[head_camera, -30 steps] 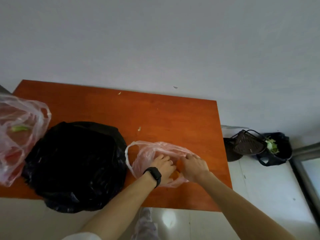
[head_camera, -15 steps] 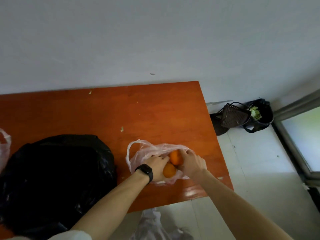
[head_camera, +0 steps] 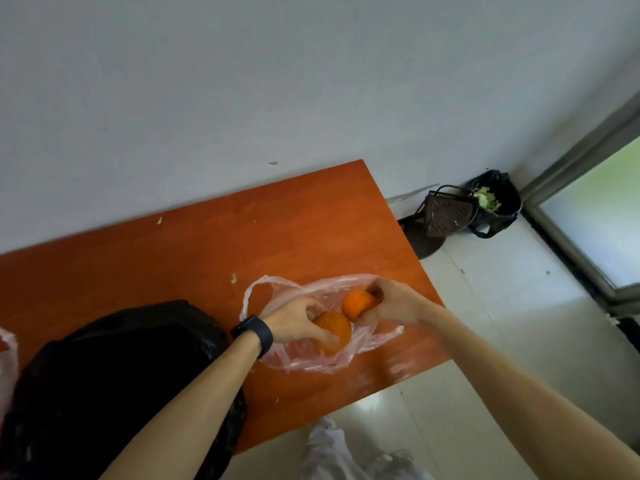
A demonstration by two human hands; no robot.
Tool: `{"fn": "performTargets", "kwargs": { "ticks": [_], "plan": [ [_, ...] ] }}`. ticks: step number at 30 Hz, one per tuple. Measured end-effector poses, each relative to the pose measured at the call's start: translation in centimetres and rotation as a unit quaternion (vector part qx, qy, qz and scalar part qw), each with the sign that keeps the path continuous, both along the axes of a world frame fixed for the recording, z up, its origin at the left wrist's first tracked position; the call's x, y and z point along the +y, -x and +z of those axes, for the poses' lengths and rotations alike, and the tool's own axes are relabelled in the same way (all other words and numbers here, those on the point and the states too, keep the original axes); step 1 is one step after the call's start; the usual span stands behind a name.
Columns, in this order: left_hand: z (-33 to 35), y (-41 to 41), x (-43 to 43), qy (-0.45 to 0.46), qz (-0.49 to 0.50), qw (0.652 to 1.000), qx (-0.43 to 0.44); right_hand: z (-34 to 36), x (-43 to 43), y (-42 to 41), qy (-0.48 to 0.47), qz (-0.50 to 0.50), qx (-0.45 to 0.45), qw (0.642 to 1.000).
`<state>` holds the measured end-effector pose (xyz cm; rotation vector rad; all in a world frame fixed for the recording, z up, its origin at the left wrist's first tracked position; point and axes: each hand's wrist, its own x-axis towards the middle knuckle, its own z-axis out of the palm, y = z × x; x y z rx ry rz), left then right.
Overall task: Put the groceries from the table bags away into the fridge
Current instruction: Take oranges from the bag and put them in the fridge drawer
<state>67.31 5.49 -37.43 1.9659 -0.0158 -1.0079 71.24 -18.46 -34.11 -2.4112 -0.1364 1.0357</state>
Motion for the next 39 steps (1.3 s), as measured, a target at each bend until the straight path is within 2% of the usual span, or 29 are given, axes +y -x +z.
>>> {"fn": "performTargets", "kwargs": {
  "ticks": [3,5,10,13,16,19,21,25,28,31,34,39],
  "plan": [
    [1.0,-0.5,-0.3,0.028,0.016,0.999,0.032,0.8,0.3,0.5,0.050,0.054,-0.083,0.994],
    [1.7,-0.6,-0.4,0.081,0.030,0.995,0.048,0.9,0.5,0.9,0.062,0.090,-0.135,0.985],
    [3.6,-0.8,-0.4,0.187,0.094,0.974,0.090,1.9,0.3,1.6,0.021,0.070,-0.163,0.984],
    [4.7,-1.0,-0.2,0.248,0.160,0.946,0.133,3.2,-0.3,2.7,-0.031,0.026,-0.179,0.983],
    [5.3,-1.3,-0.3,0.281,0.218,0.926,0.126,4.7,-1.0,4.2,-0.105,-0.047,-0.189,0.975],
    [6.2,-1.8,-1.3,0.330,0.259,0.900,0.123,5.4,-2.2,5.9,-0.169,-0.166,-0.149,0.960],
    [6.7,-2.1,-2.7,0.335,0.261,0.898,0.115,5.5,-3.4,7.1,-0.220,-0.240,-0.108,0.939],
    [7.8,-2.0,-6.7,0.320,0.204,0.920,0.099,6.0,-6.1,9.7,-0.305,-0.327,-0.074,0.892],
    [9.6,-1.2,-11.2,0.280,0.120,0.950,0.069,6.5,-8.7,11.6,-0.328,-0.377,-0.097,0.861],
    [11.5,-0.1,-16.4,0.206,0.022,0.978,-0.002,7.5,-12.5,14.1,-0.327,-0.426,-0.122,0.835],
    [12.9,1.8,-21.8,0.183,-0.073,0.979,-0.057,8.8,-17.0,17.9,-0.312,-0.469,-0.165,0.810],
    [16.0,8.4,-32.3,0.183,-0.192,0.954,-0.140,10.1,-25.2,27.1,-0.294,-0.533,-0.230,0.759]
  ]
}}
